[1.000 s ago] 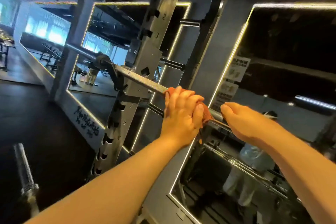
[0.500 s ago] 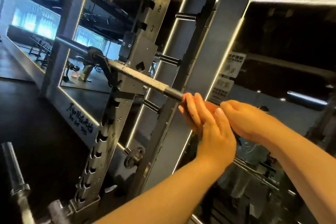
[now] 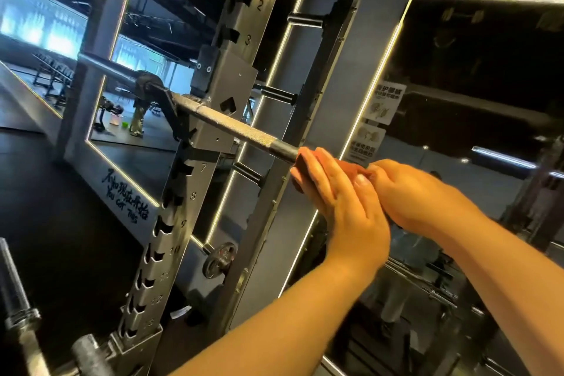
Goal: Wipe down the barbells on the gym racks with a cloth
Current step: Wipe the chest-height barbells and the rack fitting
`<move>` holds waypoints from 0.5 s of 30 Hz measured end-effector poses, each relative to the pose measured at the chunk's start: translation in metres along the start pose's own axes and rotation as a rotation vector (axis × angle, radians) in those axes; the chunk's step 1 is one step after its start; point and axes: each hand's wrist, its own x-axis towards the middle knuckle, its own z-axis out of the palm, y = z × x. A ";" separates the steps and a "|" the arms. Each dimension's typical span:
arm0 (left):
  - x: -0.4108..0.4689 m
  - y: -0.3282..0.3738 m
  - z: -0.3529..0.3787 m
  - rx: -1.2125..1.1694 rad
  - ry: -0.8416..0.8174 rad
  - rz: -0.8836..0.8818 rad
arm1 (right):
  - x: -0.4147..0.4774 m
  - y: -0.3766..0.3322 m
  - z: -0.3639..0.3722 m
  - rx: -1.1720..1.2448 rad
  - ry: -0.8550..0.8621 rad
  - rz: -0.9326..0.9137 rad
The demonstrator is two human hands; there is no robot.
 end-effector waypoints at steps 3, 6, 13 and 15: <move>0.037 -0.016 -0.011 0.001 0.145 0.015 | -0.003 0.001 -0.001 -0.053 0.021 -0.003; 0.086 -0.012 -0.036 -0.138 0.265 -0.157 | -0.006 0.001 -0.001 -0.020 0.031 0.014; 0.045 -0.021 -0.028 0.283 -0.035 0.106 | -0.006 -0.003 -0.002 -0.009 0.051 0.060; 0.029 -0.023 -0.027 0.406 -0.160 0.230 | -0.007 -0.003 -0.002 0.005 0.078 0.060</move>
